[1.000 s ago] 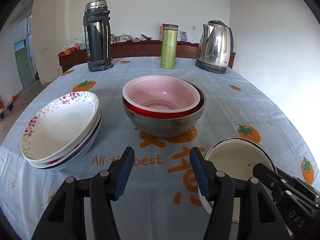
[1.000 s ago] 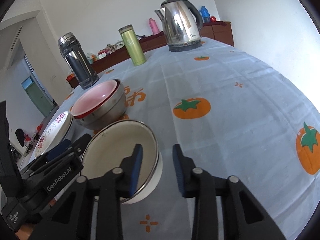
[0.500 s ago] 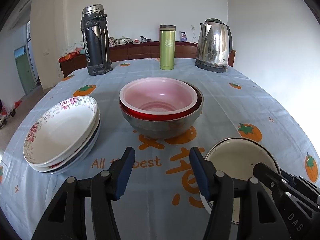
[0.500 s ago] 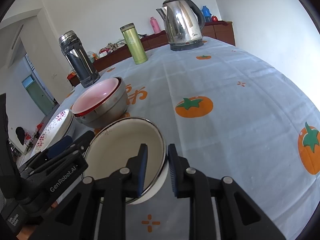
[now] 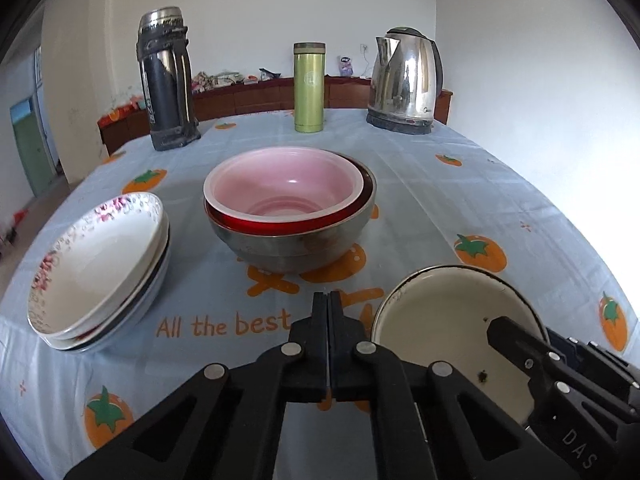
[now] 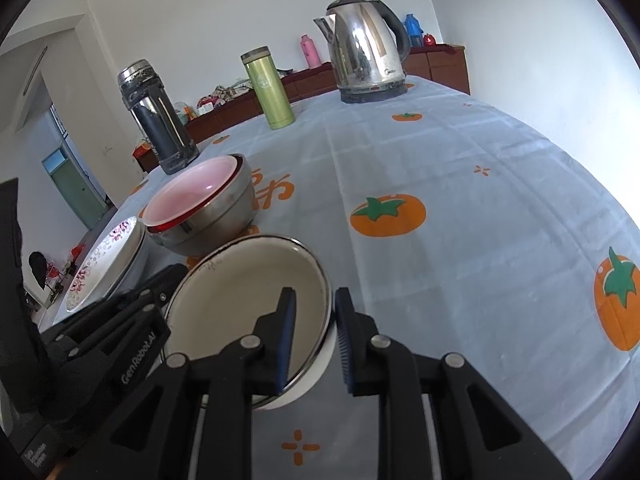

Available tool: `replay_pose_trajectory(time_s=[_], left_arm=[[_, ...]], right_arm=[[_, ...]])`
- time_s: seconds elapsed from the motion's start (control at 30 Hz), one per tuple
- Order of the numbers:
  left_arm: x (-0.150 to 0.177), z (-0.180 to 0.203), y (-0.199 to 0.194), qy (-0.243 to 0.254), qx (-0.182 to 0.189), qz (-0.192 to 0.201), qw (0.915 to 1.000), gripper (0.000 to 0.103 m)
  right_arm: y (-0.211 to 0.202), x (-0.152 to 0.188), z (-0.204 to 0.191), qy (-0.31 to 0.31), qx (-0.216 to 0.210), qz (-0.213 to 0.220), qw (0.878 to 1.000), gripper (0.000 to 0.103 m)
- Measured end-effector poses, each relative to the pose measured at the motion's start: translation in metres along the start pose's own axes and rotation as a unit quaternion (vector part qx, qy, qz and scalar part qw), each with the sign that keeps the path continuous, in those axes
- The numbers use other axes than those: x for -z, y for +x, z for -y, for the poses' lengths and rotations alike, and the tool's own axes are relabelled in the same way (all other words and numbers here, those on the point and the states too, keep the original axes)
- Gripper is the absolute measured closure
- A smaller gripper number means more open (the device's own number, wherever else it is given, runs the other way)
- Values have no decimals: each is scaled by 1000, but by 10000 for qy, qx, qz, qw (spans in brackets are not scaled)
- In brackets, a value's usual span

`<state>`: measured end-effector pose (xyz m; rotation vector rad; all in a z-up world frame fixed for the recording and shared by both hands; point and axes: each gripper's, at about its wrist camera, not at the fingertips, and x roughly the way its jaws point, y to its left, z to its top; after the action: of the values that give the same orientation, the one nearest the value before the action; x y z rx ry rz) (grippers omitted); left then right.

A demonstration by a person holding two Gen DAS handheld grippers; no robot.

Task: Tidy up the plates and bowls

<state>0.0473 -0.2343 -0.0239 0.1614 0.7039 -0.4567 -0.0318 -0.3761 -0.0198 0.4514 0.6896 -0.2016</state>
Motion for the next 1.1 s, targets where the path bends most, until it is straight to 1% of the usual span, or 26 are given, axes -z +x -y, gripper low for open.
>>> replay_pose_trajectory(time_s=[0.2, 0.3, 0.57, 0.63, 0.7, 0.83, 1.1], left_arm=[[1, 4, -2, 72, -19, 54, 10000, 102], [0, 3, -3, 33, 16, 34, 10000, 102], [0, 2, -6, 40, 3, 86, 10000, 102], [0, 5, -8, 102, -16, 143, 9998, 102], [1, 8, -11, 154, 79, 176, 9997, 102], [3, 14, -14, 315, -19, 267, 9991, 102], [2, 6, -13, 121, 205, 119, 9996, 102]], right_arm=[[0, 0, 0, 9, -17, 19, 10000, 84], [0, 0, 1, 45, -45, 16, 10000, 84], [0, 0, -1, -12, -55, 31, 10000, 90], [0, 0, -3, -51, -49, 41, 10000, 91], [0, 0, -5, -91, -45, 67, 9999, 91], [-3, 0, -7, -127, -15, 160, 9998, 93], [-9, 2, -13, -217, 43, 348, 9992, 93]])
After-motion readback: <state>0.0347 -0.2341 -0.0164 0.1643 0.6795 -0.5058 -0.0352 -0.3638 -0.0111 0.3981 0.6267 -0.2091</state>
